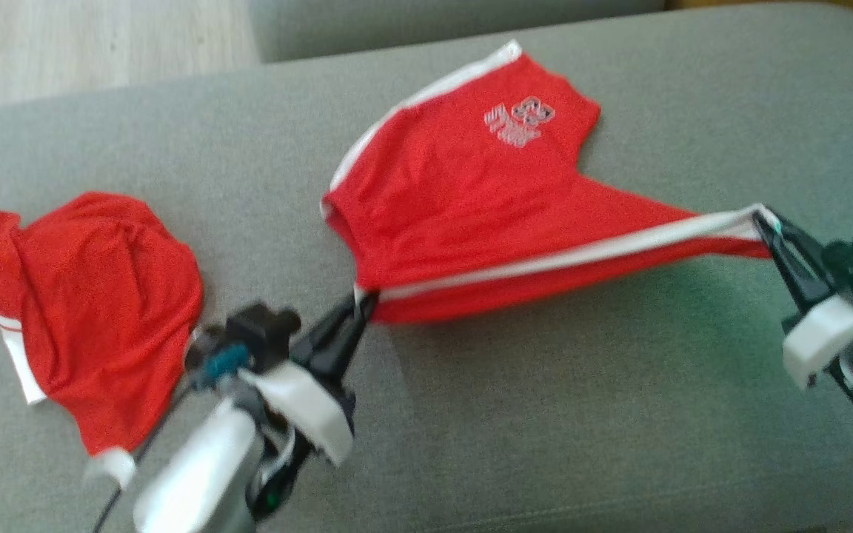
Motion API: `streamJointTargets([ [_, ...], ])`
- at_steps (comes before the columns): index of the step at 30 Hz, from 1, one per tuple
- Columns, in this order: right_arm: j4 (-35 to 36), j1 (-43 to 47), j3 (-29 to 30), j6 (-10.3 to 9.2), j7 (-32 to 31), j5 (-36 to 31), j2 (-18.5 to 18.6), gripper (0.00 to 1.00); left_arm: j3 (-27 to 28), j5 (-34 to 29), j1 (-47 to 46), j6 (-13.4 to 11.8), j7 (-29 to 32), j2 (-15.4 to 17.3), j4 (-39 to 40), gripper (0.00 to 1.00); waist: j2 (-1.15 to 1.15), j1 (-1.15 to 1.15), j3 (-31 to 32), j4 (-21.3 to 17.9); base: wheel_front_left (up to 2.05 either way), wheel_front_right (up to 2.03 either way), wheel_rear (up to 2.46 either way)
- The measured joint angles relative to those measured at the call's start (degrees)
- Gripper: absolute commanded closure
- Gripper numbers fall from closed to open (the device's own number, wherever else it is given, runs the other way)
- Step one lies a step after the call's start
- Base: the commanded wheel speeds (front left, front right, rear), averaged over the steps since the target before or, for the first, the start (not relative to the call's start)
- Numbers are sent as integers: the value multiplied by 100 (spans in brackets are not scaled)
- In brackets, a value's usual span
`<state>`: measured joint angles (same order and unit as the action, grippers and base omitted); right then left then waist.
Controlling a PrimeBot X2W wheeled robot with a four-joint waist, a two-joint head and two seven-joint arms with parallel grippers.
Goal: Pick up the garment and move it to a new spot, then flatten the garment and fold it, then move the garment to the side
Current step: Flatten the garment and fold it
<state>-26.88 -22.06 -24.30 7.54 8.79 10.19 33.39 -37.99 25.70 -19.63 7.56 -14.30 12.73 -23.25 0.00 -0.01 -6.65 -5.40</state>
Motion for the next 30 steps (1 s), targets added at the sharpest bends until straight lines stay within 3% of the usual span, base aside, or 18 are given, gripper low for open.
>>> streamJointTargets([
  [9, 1402, 1195, 638, 0, -177, 209, 169, 100, 198, -91, 923, -79, 1, -68, 541, 100, 0, 0, 367, -38, 0, 0, 0],
  [16, 2096, 1114, 1104, 0, -472, 20, 193, 100, 354, -200, 589, -93, 1, -203, 656, 100, 0, 0, 90, 129, 0, 0, 0],
  [22, 2039, 184, 614, 0, -817, -87, 568, 100, 403, -291, -296, -91, 8, -250, 459, 100, 0, 0, -402, 336, 0, 0, 0],
  [30, 1333, -1504, -480, 0, -1136, 60, 1078, 100, 299, -342, -1360, -48, 36, -475, -266, 100, 0, 1, -1098, 663, 0, 0, 0],
])
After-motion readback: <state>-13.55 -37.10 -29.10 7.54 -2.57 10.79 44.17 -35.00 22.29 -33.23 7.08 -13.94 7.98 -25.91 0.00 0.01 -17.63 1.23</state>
